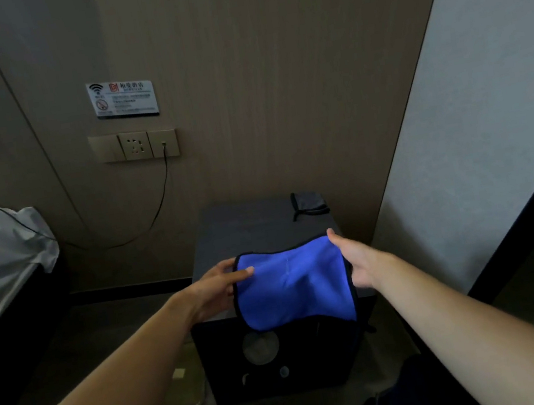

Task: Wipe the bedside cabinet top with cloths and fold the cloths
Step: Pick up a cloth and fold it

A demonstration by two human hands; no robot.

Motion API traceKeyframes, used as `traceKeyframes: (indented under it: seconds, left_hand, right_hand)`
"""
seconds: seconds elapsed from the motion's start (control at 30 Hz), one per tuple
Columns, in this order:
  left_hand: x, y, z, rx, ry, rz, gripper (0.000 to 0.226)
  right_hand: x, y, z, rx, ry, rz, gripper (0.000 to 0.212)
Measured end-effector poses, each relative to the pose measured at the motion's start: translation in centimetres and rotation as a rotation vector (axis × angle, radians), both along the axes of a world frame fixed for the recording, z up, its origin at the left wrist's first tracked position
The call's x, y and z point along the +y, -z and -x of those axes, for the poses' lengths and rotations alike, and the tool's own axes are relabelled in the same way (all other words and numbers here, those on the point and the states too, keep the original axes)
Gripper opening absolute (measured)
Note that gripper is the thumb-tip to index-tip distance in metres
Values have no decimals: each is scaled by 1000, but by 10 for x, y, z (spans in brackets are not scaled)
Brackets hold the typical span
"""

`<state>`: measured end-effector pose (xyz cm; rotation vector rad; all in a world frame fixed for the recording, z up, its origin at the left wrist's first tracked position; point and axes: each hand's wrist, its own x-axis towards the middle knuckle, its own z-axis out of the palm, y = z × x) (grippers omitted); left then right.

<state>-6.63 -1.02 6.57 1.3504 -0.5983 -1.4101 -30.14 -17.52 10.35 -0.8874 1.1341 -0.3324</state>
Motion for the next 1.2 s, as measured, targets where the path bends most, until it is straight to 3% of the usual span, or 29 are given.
traceKeyframes:
  seconds: [0.07, 0.13, 0.2, 0.3, 0.43, 0.5, 0.63, 0.73, 0.9, 1.0, 1.1, 1.2]
  left_hand:
    - [3, -2, -3, -19, -48, 17, 73]
    - [5, -5, -6, -44, -30, 47, 80]
    - [6, -5, -7, -203, -23, 59, 71]
    - [8, -3, -11, -513, -12, 106, 50]
    - [6, 3, -20, -740, 19, 125, 35]
    - [2, 6, -21, -802, 17, 114, 28]
    - [-7, 7, -17, -1155, 13, 84, 9]
    - [-17, 7, -10, -1170, -80, 93, 5]
    - [-27, -14, 19, -858, -196, 239, 16]
    - [-31, -25, 33, -996, -166, 316, 18]
    - [-37, -34, 42, -1134, -55, 450, 24]
    - [-42, -42, 41, -1219, 39, 487, 38]
  right_hand:
    - [-1, -5, 2, -65, -35, 5, 52]
    - [-3, -6, 4, -85, -61, 60, 71]
    - [-5, -7, 6, -97, -48, 141, 90]
    - [-9, -5, 10, -155, -83, 225, 93]
    - [-4, -6, 17, -10, -191, 499, 77]
    - [-2, -3, 18, 144, -207, 697, 59]
    - [-7, 4, 22, 384, -254, 941, 27]
    - [-9, 6, 22, 540, -430, 990, 22]
    - [-7, 12, 11, 693, -576, 944, 18]
    - [0, 7, 0, 618, -655, 866, 34]
    - [12, 1, -14, 381, -702, 813, 58]
    - [22, -3, -21, 126, -724, 701, 59]
